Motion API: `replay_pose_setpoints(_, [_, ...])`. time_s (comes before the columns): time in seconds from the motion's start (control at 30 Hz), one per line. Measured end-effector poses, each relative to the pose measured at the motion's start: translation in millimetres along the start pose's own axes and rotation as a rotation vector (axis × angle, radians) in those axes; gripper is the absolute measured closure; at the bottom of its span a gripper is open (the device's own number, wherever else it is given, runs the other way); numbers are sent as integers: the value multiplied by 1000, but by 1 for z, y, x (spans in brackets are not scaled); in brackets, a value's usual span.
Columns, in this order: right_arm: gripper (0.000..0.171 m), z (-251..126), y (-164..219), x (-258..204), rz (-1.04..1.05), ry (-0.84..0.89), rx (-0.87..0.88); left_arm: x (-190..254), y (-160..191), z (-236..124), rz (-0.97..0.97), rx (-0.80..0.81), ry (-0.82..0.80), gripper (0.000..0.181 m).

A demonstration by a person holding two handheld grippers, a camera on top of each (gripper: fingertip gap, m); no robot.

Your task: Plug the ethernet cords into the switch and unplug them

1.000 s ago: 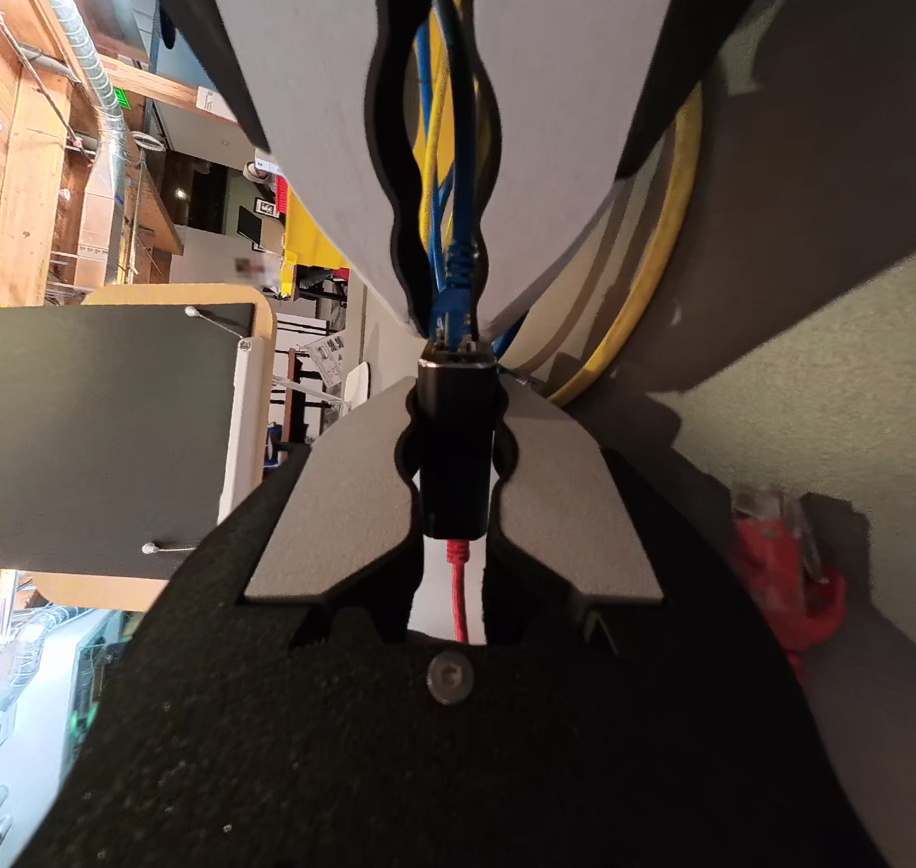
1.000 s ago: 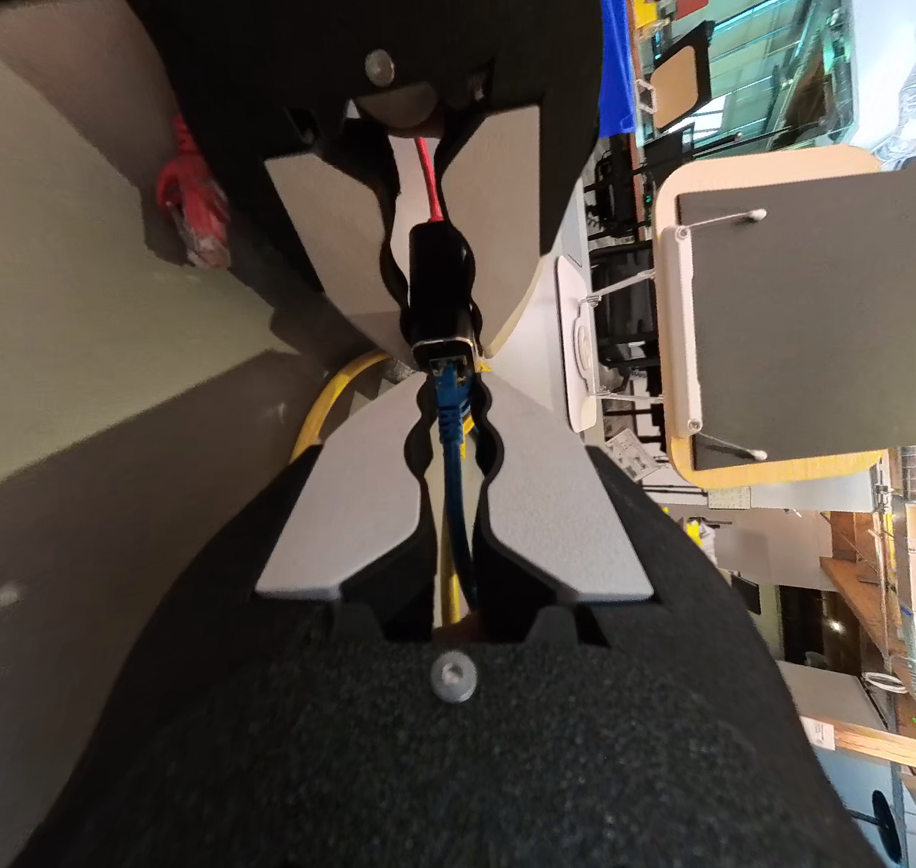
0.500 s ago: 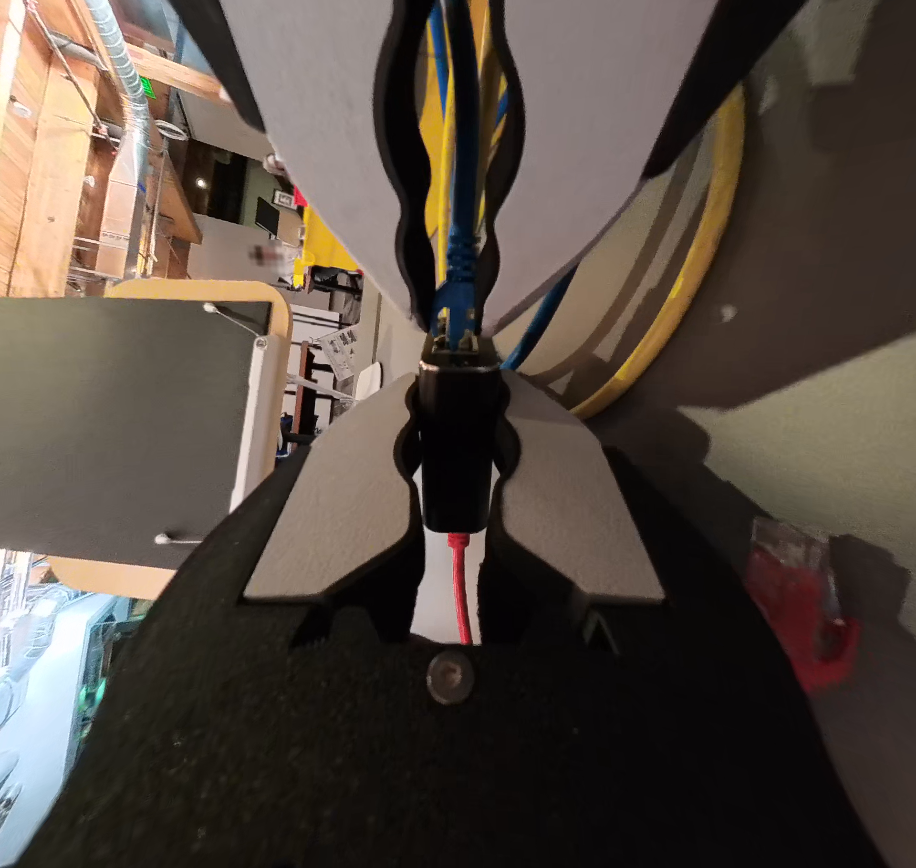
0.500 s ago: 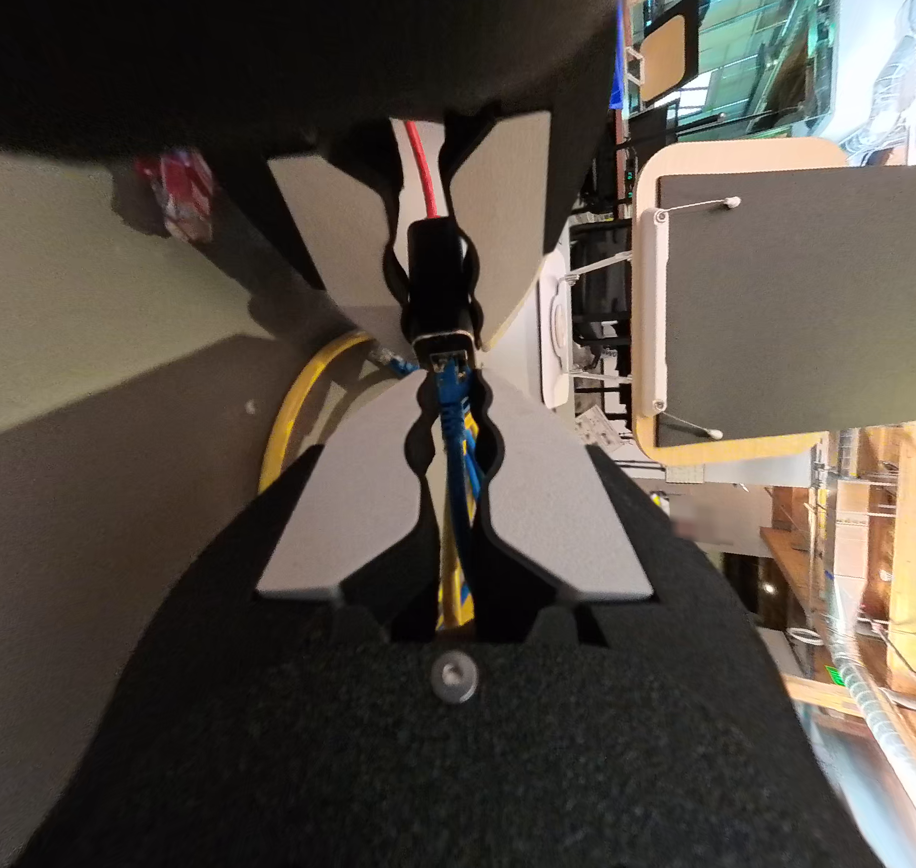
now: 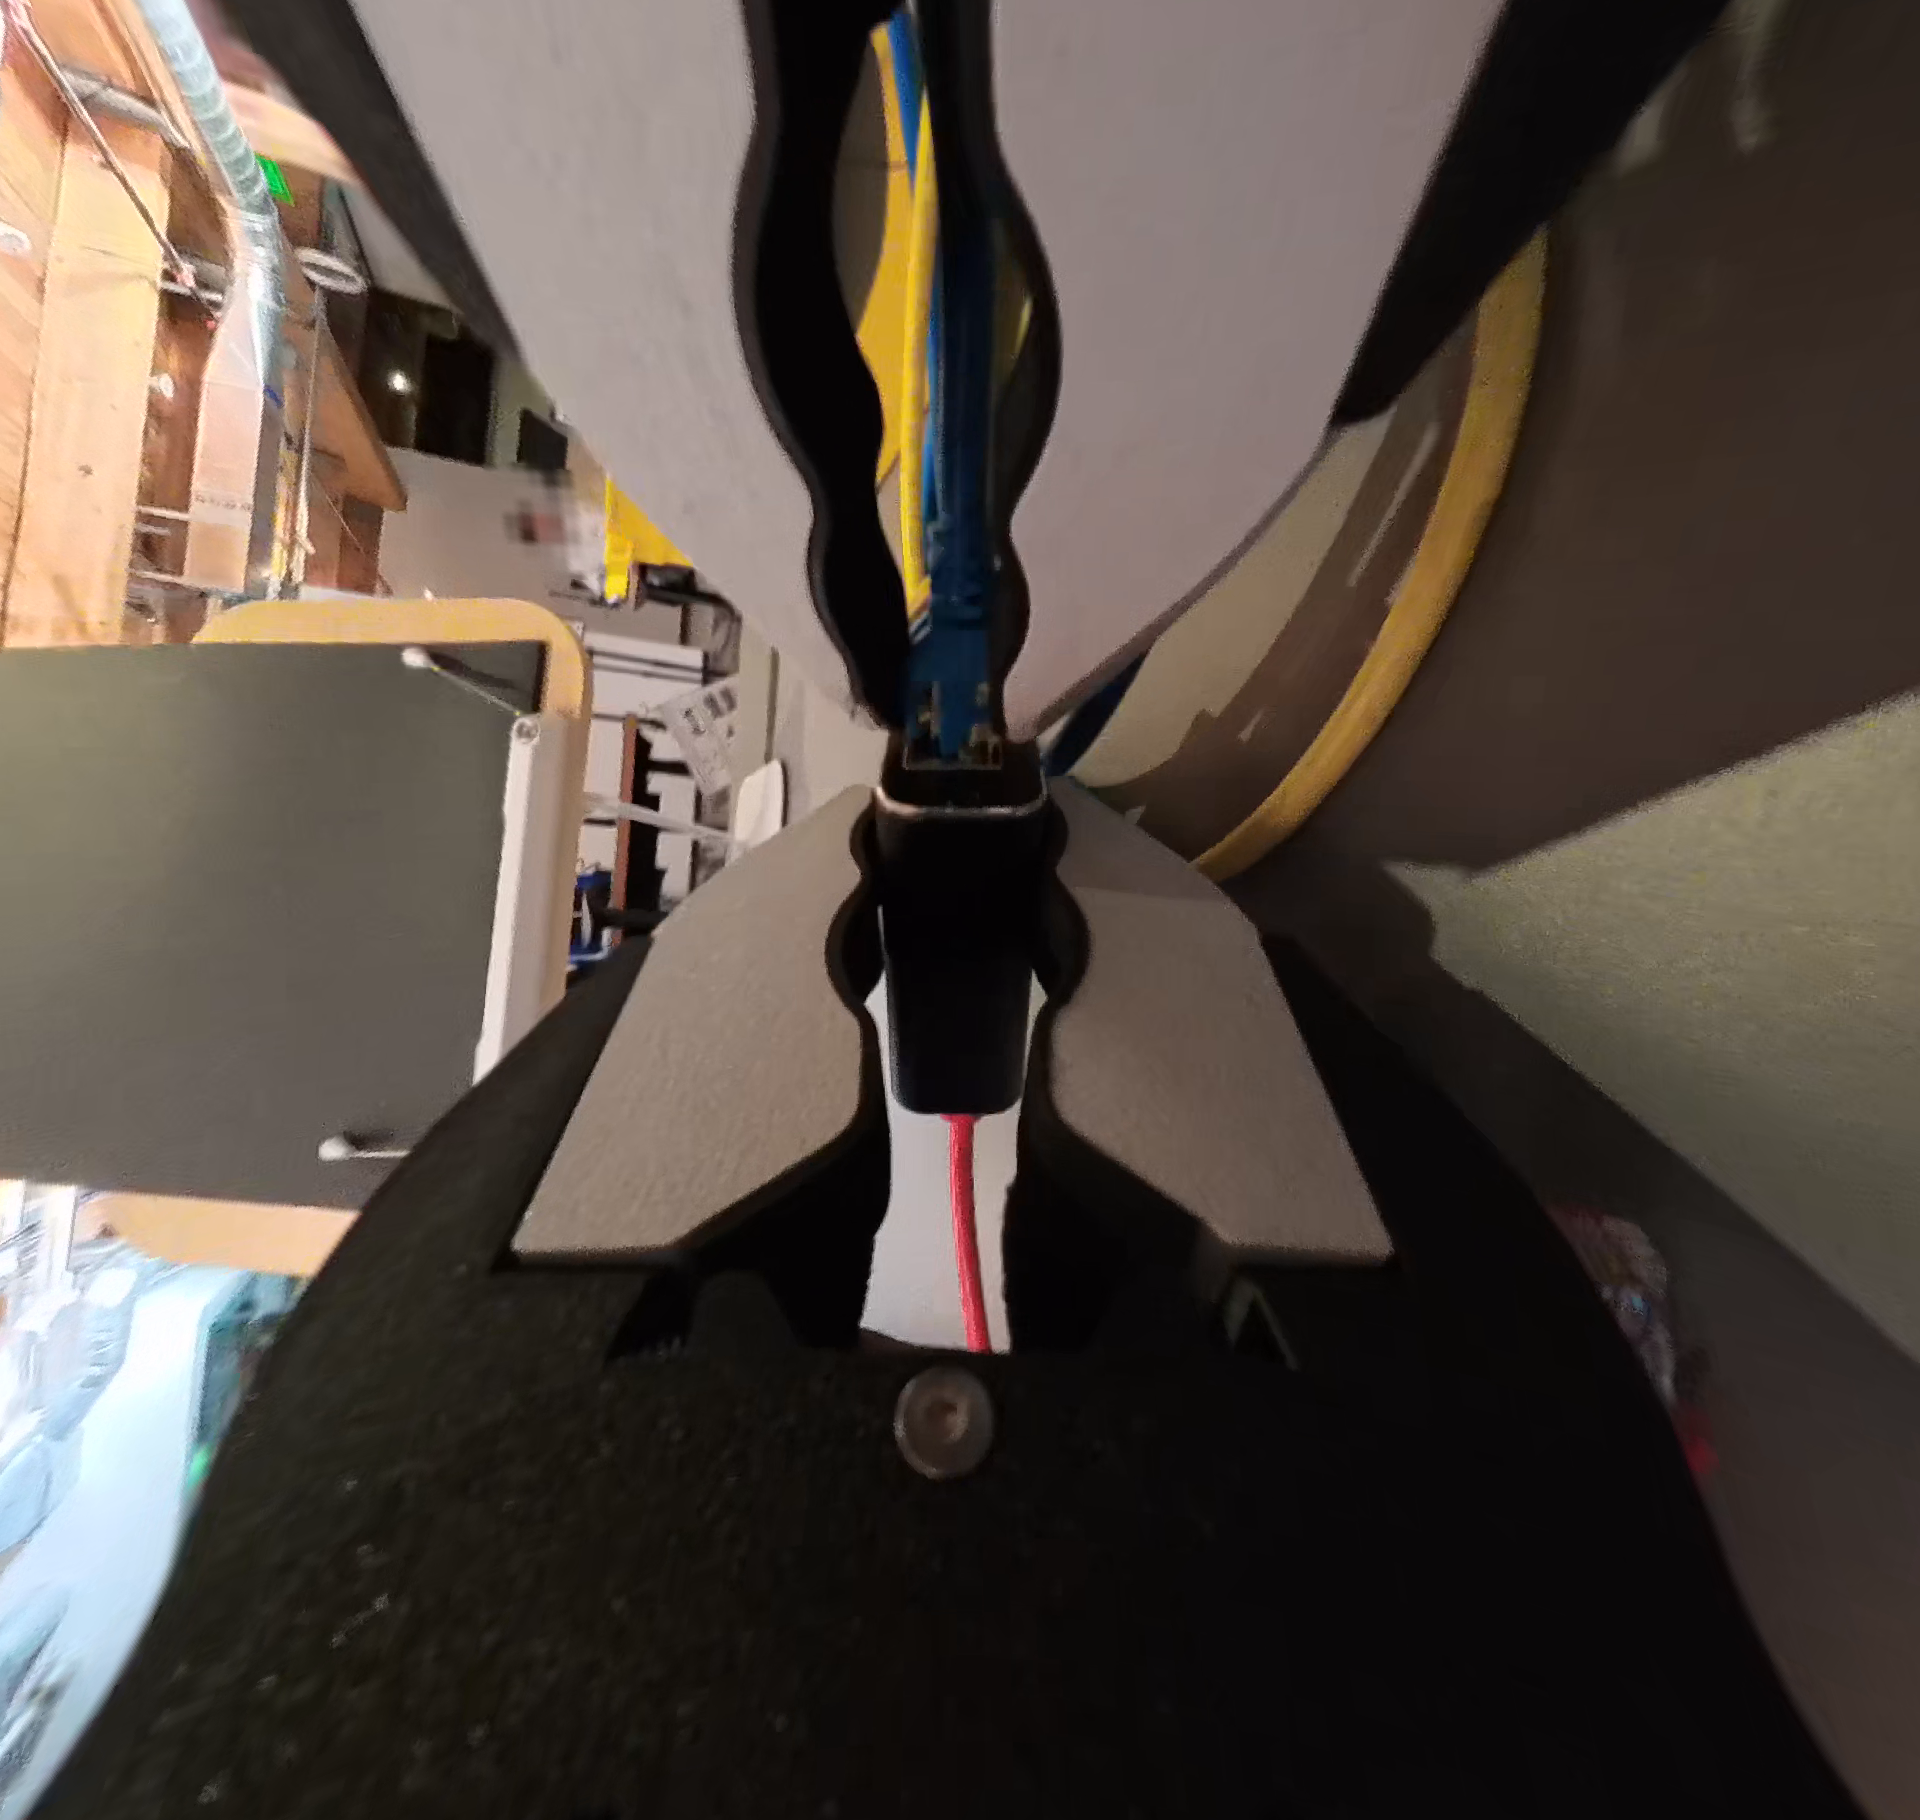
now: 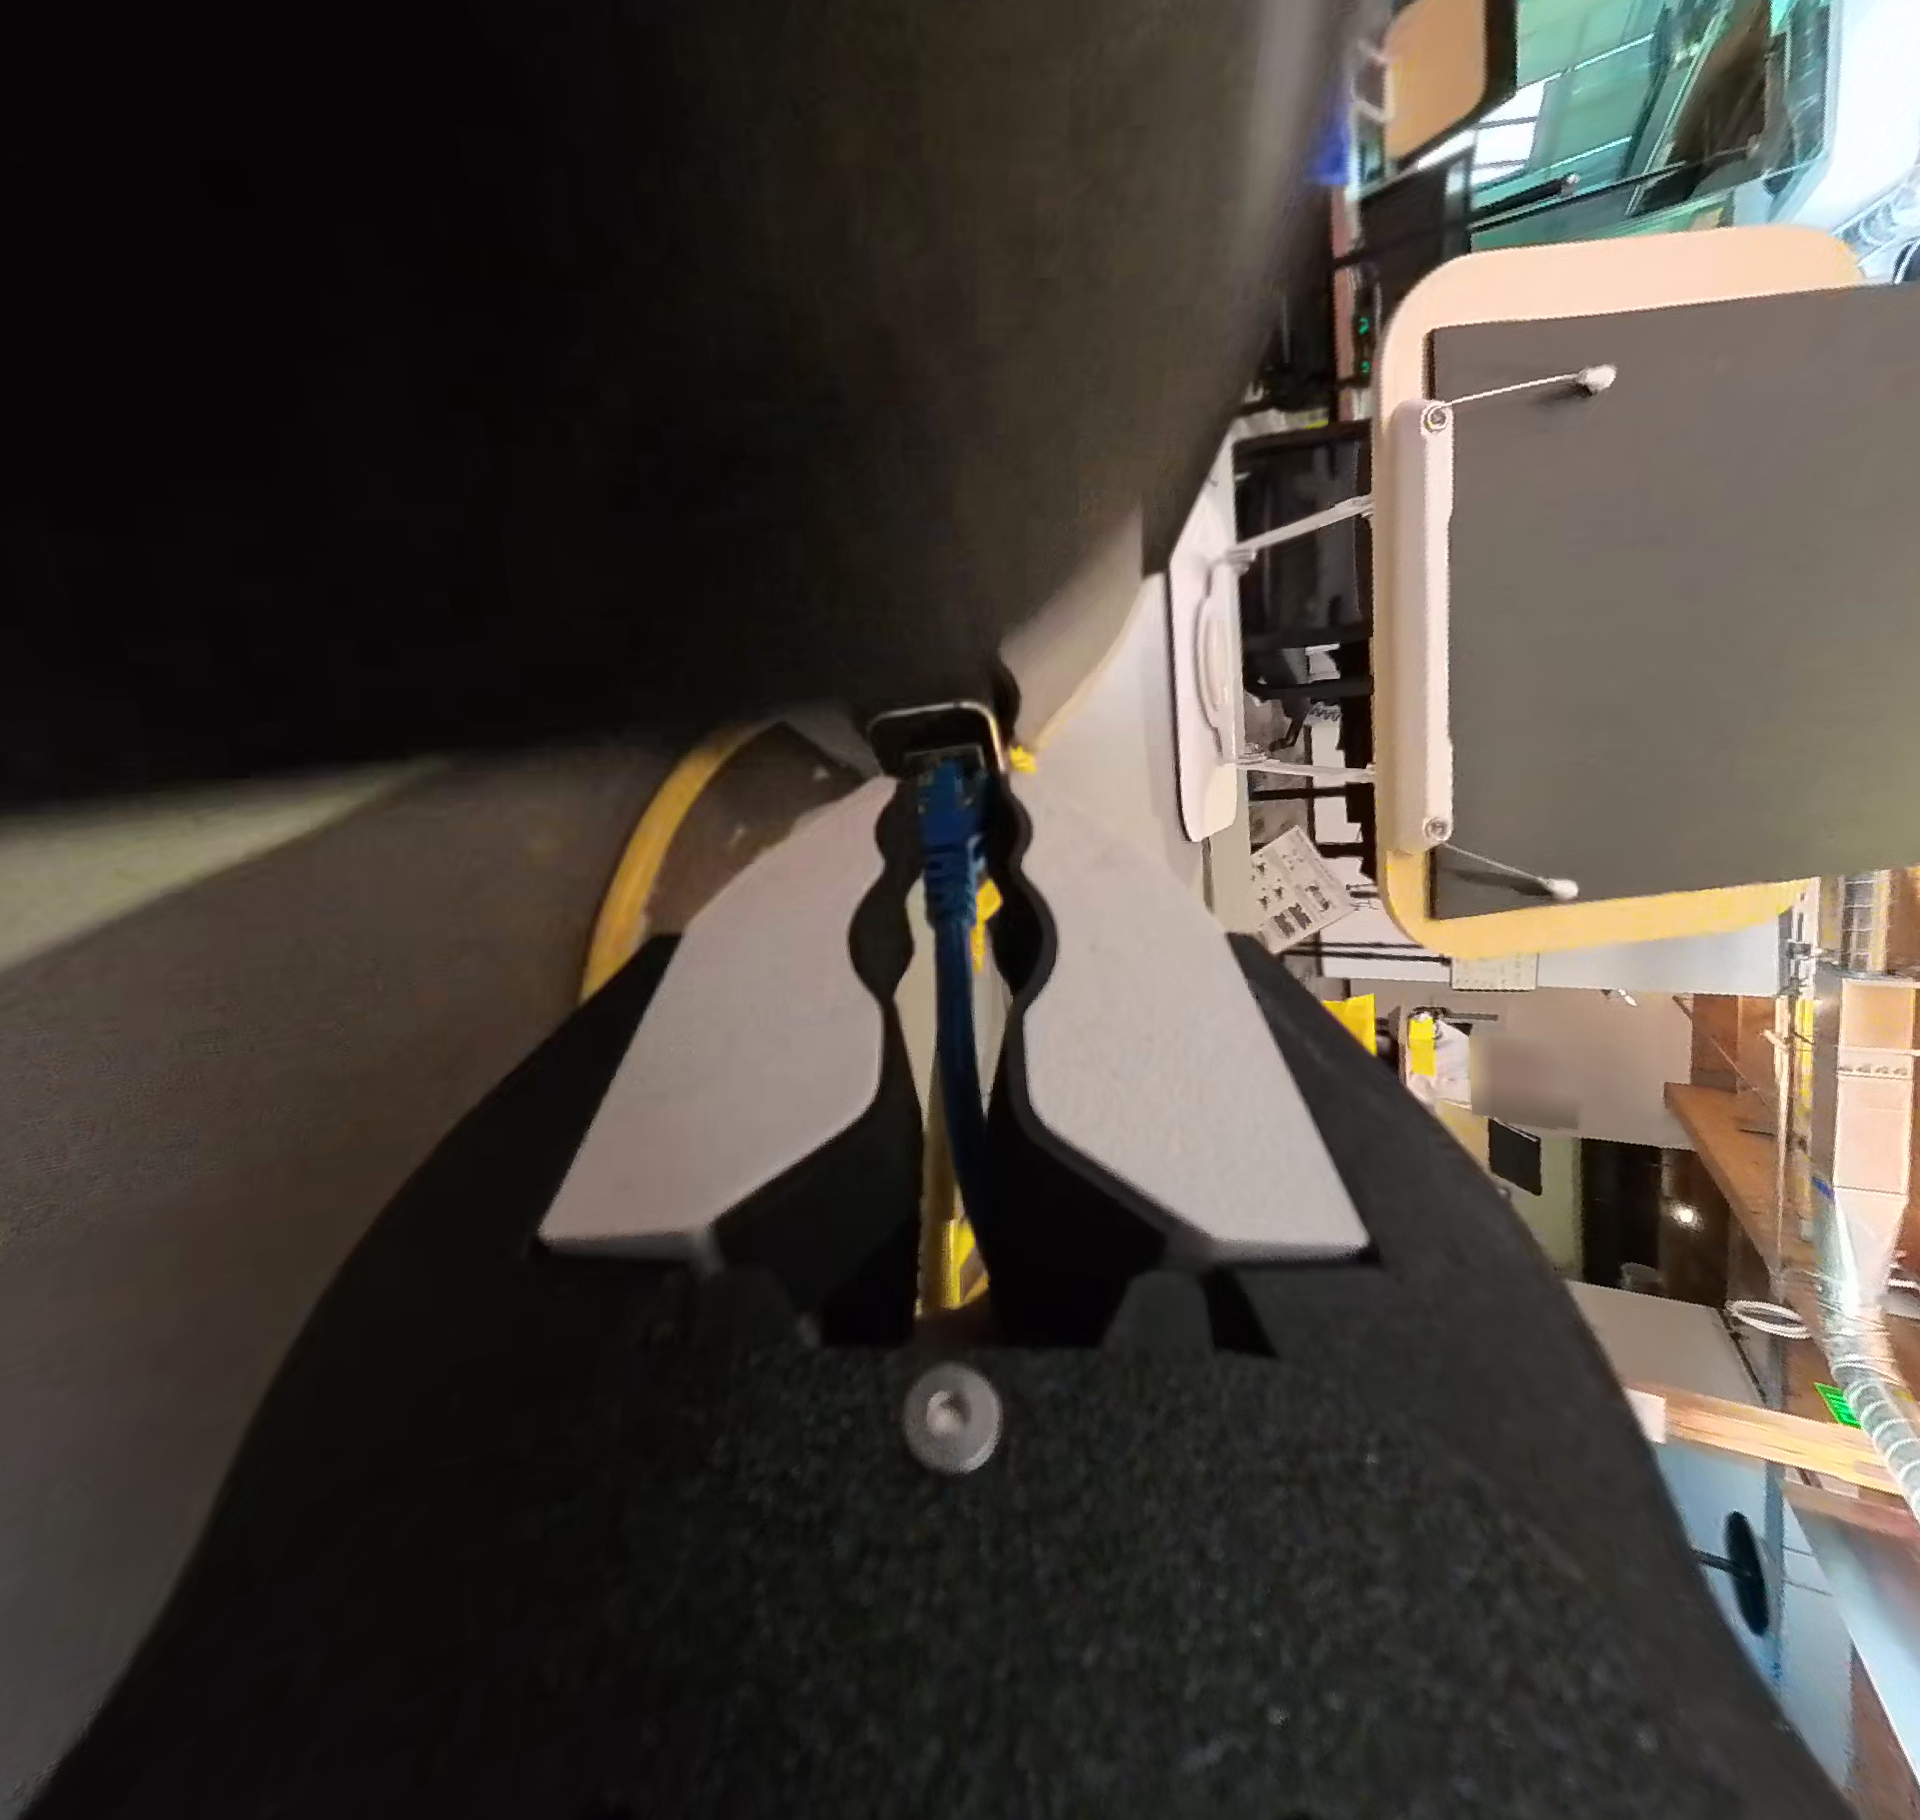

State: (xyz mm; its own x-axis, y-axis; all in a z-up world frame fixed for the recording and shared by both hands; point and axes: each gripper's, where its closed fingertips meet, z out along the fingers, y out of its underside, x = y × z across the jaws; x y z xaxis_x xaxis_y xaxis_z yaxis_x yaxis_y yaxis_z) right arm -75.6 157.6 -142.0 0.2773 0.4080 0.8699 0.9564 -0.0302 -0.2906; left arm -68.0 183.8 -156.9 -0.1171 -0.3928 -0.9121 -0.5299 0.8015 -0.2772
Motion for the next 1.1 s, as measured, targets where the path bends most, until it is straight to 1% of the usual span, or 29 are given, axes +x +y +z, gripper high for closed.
replay_pose_setpoints(0.03, [159,-1,0,0,15,-7,7,0,-1,-1,-16,27,5,156])
replay_pose_setpoints(0.13, [159,-8,-2,4,47,-6,45,-4,-6,-7,-46,88,1,155])
replay_pose_setpoints(0.27, [159,-12,-1,4,72,-19,63,-3,-9,-9,-75,112,20,155])
replay_pose_setpoints(0.33, [159,-10,-2,3,102,-33,60,-2,-7,-8,-44,86,-5,156])
replay_pose_setpoints(0.37, [158,-7,-2,2,171,-60,50,-2,-5,-7,-21,69,-17,156])
replay_pose_setpoints(0.43, [158,-10,-7,1,374,-139,74,-7,0,-5,57,38,-84,156])
replay_pose_setpoints(0.47, [156,-16,-14,5,479,-180,114,-13,5,-5,80,2,-120,156])
replay_pose_setpoints(0.53, [152,-33,-28,30,717,-199,216,-21,12,-6,87,-23,-164,157])
replay_pose_setpoints(0.6, [151,-50,-40,39,1012,-312,323,-29,20,-7,85,-65,-205,157])
replay_pose_setpoints(0.63, [152,-54,-43,35,1156,-391,350,-31,22,-7,73,-75,-213,157])
replay_pose_setpoints(0.67, [152,-52,-40,29,1296,-436,339,-34,23,-7,58,-83,-224,157])
replay_pose_setpoints(0.77, [148,-33,-21,16,1723,-437,325,-44,22,-10,32,-86,-272,157])
replay_pose_setpoints(0.8, [139,-27,-19,18,1874,-475,358,-47,20,-11,36,-84,-287,157])
replay_pose_setpoints(0.83, [133,-26,-25,24,1992,-546,444,-48,17,-13,47,-76,-302,157])
replay_pose_setpoints(0.87, [131,-23,-29,28,2072,-601,487,-49,14,-14,65,-70,-320,157])
replay_pose_setpoints(0.9, [130,-18,-30,29,2129,-627,487,-49,11,-16,87,-67,-339,157])
replay_pose_setpoints(0.97, [136,-10,-30,34,2263,-651,533,-50,6,-19,133,-62,-374,157])
replay_pose_setpoints(1.03, [145,-7,-25,37,2391,-669,592,-49,4,-20,155,-70,-386,157])
replay_pose_setpoints(1.07, [154,-6,-23,35,2421,-675,592,-49,5,-19,160,-77,-387,157])
replay_pose_setpoints(1.1, [154,-5,-23,32,2422,-686,584,-48,6,-19,163,-79,-383,157])
